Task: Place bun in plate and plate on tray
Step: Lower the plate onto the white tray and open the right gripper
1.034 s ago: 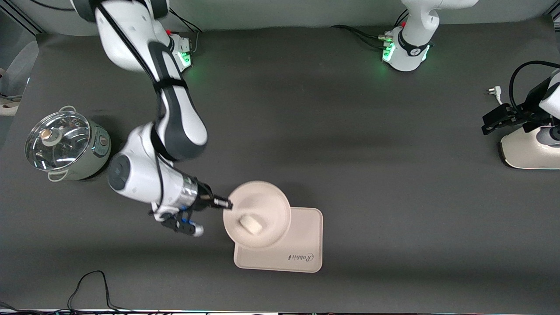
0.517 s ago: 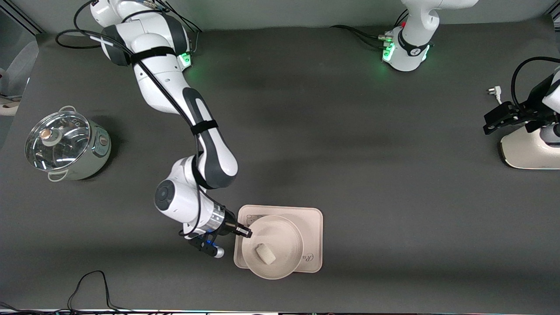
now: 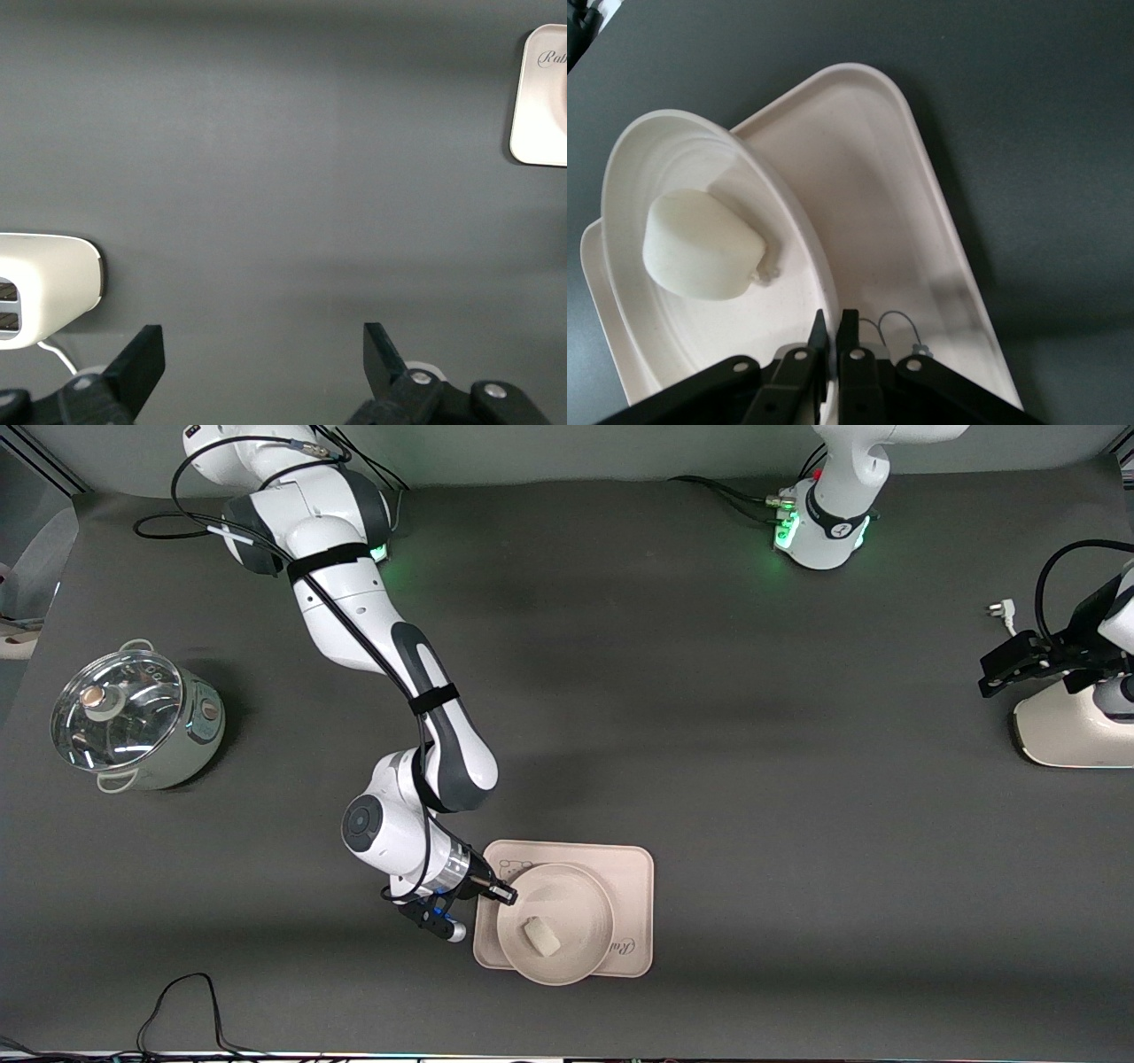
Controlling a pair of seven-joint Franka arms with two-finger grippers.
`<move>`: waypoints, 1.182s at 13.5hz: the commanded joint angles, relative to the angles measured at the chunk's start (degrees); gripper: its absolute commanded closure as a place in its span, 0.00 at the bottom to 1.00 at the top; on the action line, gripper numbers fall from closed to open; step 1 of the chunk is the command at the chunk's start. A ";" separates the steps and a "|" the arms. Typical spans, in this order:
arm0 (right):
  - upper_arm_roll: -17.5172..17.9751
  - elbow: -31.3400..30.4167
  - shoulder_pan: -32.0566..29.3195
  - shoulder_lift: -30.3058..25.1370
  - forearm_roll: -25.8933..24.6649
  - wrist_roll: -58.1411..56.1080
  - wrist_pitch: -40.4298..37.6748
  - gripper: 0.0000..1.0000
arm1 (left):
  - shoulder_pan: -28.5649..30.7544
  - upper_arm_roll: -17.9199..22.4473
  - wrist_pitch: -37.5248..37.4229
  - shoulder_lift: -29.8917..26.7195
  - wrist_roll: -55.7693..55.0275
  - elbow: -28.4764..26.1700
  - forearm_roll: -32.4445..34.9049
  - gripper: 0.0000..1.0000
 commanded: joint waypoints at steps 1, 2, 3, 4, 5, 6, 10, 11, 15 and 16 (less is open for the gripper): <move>-0.06 0.21 1.06 -0.17 0.49 1.20 0.95 0.50 | -0.65 0.62 -0.88 -0.10 0.78 0.57 -0.46 0.00; -0.06 0.12 1.32 -0.26 0.48 1.20 0.95 0.00 | -0.56 0.71 -0.88 0.07 0.78 0.57 -0.46 0.00; -0.15 0.12 1.24 -0.61 0.40 1.20 0.86 0.00 | -0.56 0.71 -0.88 0.16 0.78 0.49 -0.46 0.00; -0.33 0.03 1.24 -0.96 0.40 1.20 0.60 0.00 | -0.56 0.71 -0.96 0.16 0.78 0.57 -0.46 0.00; -0.59 -0.14 1.15 -1.31 0.22 1.20 0.16 0.00 | -0.56 0.62 -1.05 0.08 0.78 0.57 -0.46 0.00; -0.77 -0.67 0.97 -2.10 -0.47 1.02 -0.45 0.00 | -0.65 0.62 -1.05 -0.01 0.78 0.57 -0.46 0.00; -0.85 -0.85 -1.66 -7.54 -10.73 0.32 -11.15 0.00 | -0.56 0.62 -1.05 0.07 0.78 0.57 -0.46 0.00; -0.85 -0.93 -2.36 -9.55 -14.07 0.14 -13.53 0.00 | -0.65 0.62 -1.05 -0.01 0.78 0.57 -0.46 0.00; -1.55 -3.64 -3.24 -17.81 -22.80 -9.49 -25.30 0.00 | -0.65 0.62 -0.96 -0.01 0.78 0.57 -0.46 0.00; -2.86 -6.88 -3.33 -21.32 -22.89 -12.75 -27.16 0.00 | -0.65 0.62 -1.05 -0.01 0.78 0.57 -0.46 0.00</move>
